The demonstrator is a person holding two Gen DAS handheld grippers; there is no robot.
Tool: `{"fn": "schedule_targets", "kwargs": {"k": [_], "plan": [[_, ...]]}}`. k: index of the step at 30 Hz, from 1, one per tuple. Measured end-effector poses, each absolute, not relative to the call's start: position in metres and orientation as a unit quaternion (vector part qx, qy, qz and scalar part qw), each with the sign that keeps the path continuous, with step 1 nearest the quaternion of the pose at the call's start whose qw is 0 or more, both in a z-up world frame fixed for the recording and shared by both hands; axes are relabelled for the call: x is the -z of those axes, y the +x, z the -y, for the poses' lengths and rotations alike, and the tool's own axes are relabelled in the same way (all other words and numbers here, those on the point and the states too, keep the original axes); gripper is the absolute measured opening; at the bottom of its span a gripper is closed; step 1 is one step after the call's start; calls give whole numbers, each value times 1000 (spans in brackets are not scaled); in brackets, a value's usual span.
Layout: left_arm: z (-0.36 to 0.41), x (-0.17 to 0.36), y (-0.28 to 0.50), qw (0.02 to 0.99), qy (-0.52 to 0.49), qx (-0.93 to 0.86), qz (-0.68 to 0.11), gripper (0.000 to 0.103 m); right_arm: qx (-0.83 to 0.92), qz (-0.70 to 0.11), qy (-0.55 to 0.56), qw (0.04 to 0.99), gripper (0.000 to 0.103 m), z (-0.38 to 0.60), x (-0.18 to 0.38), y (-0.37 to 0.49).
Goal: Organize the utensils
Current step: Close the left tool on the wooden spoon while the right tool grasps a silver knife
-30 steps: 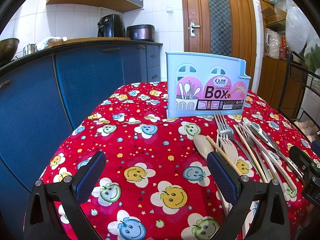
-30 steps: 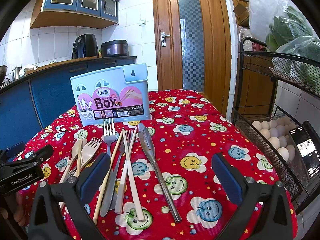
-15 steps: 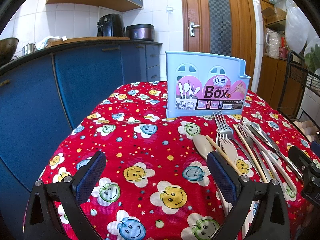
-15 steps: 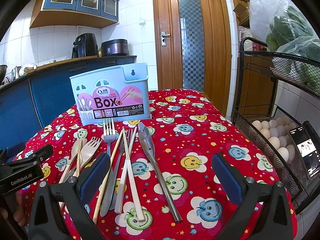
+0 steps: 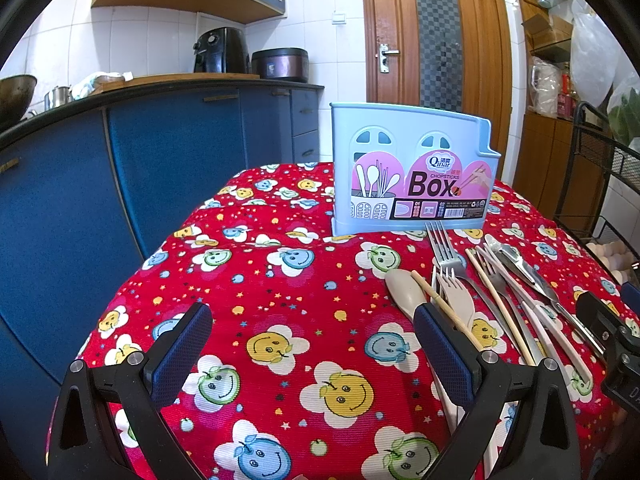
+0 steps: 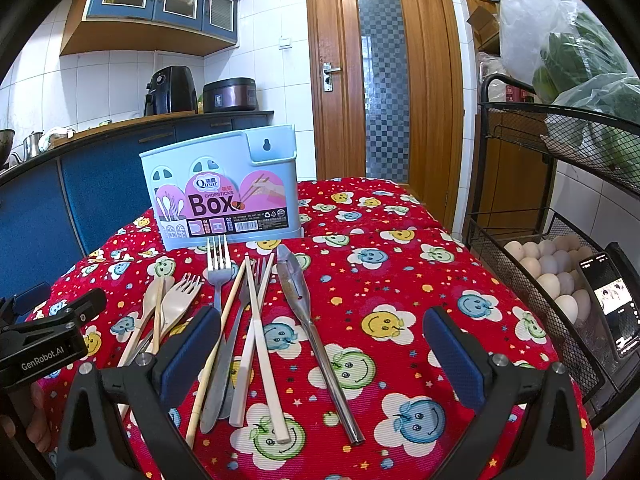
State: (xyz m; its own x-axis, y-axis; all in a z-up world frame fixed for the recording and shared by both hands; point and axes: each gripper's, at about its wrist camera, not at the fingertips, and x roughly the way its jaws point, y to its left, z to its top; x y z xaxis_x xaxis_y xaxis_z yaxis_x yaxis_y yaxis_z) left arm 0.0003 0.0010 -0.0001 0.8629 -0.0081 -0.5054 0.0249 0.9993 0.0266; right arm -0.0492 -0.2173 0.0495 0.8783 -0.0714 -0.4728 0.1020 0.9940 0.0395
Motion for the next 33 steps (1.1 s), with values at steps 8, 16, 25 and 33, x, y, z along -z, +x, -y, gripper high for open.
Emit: {"fn": "schedule_targets", "kwargs": {"k": [8,16,25,33], "plan": [[1,-1,-1,965,17,9,-262,100,42,-245,35,968,103,216,-49,-50],[3,1,5,959,15,19,-282,100,27,-264,33,964,103,220,-51,-42],[4,6,25,932,-10,63,-356,101,7,-334,39,942,103,238,-59,-25],[30,11,38,917,32,83,-389,100,-15,-381,14,924,98,241,-57,-2]]}}
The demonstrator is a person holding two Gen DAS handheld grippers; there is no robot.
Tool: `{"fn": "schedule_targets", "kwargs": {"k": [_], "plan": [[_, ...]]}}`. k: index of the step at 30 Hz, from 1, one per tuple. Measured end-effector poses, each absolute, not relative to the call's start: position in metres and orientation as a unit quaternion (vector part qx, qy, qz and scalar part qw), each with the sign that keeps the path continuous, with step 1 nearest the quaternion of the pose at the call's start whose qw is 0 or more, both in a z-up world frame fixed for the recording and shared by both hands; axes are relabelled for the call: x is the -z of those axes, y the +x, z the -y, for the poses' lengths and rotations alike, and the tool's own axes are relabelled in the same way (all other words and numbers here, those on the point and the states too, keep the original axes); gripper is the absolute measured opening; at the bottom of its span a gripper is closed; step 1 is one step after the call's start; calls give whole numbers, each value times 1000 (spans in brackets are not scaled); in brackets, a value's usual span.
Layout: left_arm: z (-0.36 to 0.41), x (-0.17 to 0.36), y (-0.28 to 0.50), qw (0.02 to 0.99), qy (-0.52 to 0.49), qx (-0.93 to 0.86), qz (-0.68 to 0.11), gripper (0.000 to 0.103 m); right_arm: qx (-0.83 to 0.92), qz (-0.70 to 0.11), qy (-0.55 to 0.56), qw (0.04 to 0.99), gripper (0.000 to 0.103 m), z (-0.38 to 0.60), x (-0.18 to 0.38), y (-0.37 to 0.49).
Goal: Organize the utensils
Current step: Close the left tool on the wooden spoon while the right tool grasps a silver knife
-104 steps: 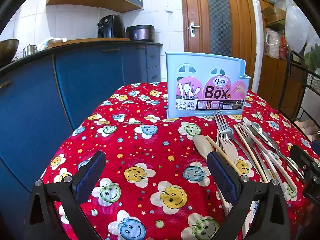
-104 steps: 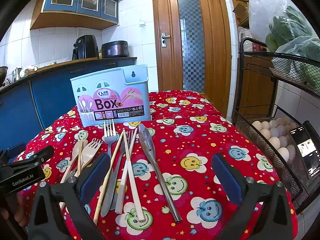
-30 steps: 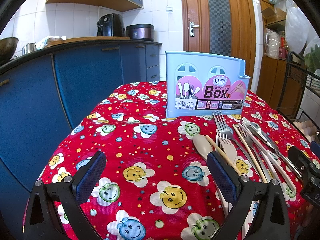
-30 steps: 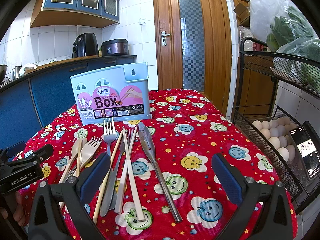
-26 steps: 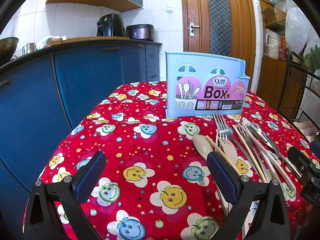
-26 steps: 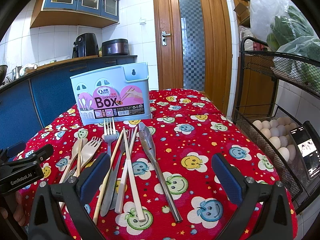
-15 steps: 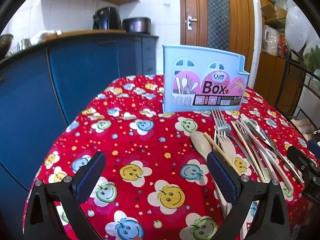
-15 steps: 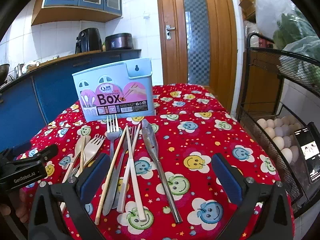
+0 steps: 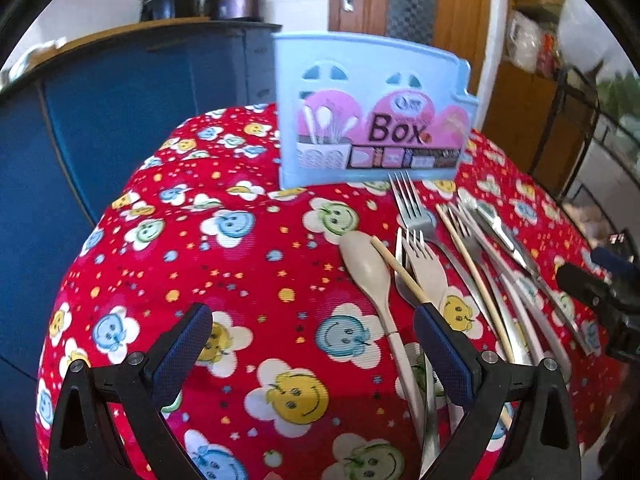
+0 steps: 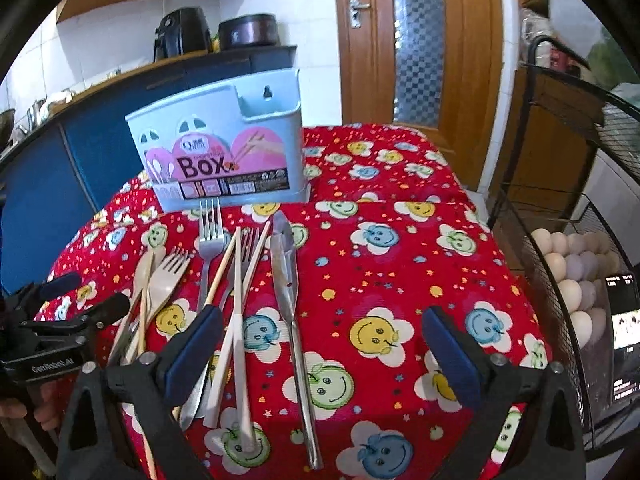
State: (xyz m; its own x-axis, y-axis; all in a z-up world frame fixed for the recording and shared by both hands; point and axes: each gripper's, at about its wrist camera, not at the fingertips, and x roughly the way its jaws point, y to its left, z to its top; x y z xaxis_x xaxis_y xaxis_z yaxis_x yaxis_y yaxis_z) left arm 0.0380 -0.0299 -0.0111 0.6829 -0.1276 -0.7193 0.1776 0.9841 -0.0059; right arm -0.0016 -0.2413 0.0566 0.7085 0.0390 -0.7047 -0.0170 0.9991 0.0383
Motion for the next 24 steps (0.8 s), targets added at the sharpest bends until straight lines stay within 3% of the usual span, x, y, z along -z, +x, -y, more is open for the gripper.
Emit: {"fn": "schedule_targets", "kwargs": {"k": [15,24], "plan": [[27,18,72,893,37,95,-438,89,-56,-458,-28,887,57,236,-42,40],[35,16,87,883,28,120,-453,69,-76,-483,-29,872,47,234,-40,61]]}}
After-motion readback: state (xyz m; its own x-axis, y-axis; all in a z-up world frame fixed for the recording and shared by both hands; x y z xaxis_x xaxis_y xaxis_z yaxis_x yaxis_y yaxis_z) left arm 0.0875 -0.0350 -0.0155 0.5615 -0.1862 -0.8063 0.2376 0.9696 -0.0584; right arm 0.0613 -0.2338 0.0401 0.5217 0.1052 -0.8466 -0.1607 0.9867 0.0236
